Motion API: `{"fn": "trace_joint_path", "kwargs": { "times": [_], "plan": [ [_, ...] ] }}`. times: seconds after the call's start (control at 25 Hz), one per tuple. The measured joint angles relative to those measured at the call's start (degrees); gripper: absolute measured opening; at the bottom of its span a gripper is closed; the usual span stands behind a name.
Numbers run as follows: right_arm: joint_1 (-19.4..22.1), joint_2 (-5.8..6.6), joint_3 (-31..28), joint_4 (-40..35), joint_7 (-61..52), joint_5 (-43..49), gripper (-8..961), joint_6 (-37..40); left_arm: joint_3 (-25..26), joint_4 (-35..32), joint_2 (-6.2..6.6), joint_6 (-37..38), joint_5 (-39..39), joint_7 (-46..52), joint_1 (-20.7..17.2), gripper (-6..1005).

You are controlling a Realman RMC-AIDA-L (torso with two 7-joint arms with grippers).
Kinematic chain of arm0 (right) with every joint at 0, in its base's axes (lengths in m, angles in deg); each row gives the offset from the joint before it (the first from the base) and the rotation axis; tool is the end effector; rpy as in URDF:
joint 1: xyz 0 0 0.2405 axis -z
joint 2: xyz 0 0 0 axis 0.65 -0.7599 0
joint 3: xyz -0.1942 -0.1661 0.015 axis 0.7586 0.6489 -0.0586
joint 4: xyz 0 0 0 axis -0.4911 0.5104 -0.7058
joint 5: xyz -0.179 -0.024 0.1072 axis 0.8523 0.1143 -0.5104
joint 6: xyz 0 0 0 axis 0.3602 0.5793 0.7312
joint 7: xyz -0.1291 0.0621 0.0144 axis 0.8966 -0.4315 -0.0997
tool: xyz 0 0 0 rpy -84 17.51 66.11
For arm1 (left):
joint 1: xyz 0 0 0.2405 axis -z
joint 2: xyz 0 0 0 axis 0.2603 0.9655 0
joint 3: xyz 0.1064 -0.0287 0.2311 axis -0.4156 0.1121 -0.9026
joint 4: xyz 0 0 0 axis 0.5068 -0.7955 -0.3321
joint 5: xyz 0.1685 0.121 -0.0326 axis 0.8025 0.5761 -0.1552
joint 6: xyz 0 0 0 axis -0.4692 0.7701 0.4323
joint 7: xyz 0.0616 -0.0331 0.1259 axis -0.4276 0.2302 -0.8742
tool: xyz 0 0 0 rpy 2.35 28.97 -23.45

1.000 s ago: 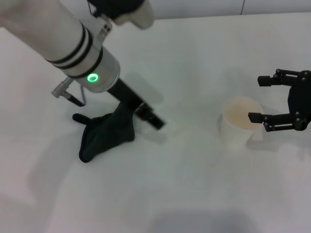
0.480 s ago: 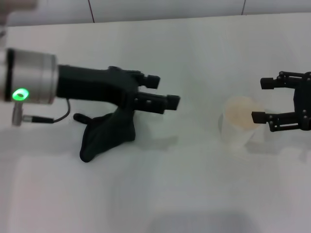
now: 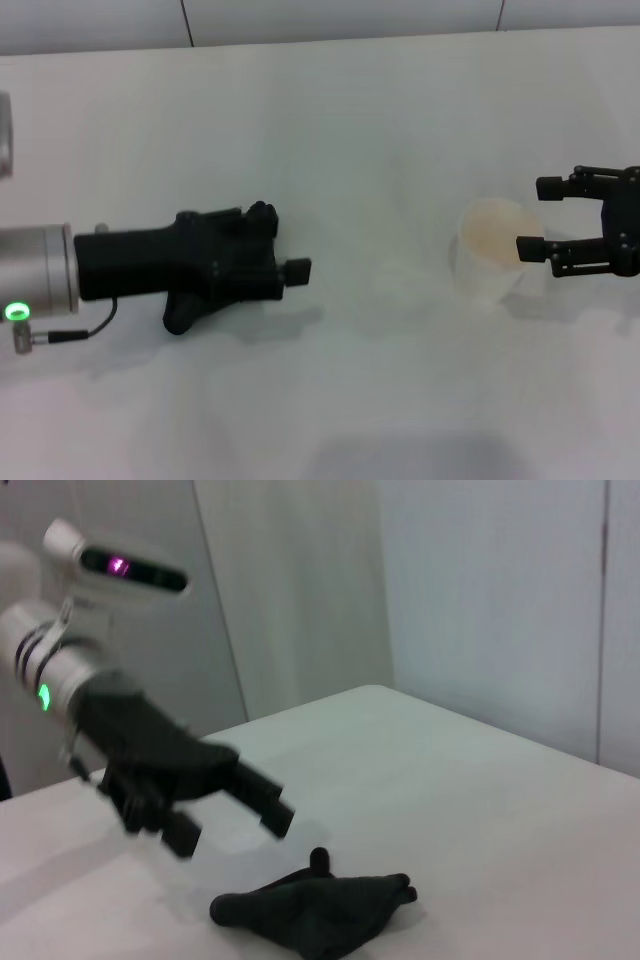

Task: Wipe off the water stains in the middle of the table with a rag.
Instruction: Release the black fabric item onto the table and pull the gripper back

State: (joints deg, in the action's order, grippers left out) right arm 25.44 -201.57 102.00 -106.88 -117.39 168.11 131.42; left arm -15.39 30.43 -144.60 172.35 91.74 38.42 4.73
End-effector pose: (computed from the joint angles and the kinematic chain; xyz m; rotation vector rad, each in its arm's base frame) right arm 0.2543 0.3011 0.0652 -2.7167 0.4932 0.5686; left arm -0.2348 0.3018 -0.0133 -2.8193 -0.8147 -0.7427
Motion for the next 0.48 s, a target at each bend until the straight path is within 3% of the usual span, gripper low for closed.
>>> {"fn": "trace_joint_path", "kwargs": {
  "times": [0.28,0.48],
  "plan": [
    [-0.1,-0.04,0.5,4.4,7.2,-0.2,857,-1.5,6.2,14.5,0.29,0.2,-4.2,-20.0,0.2,814],
    [-0.5,-0.11,0.8,8.8,12.0,-0.7,857,-1.9,8.1,19.0,0.55,-0.1,-4.3,-27.6,-0.2,803]
  ]
}}
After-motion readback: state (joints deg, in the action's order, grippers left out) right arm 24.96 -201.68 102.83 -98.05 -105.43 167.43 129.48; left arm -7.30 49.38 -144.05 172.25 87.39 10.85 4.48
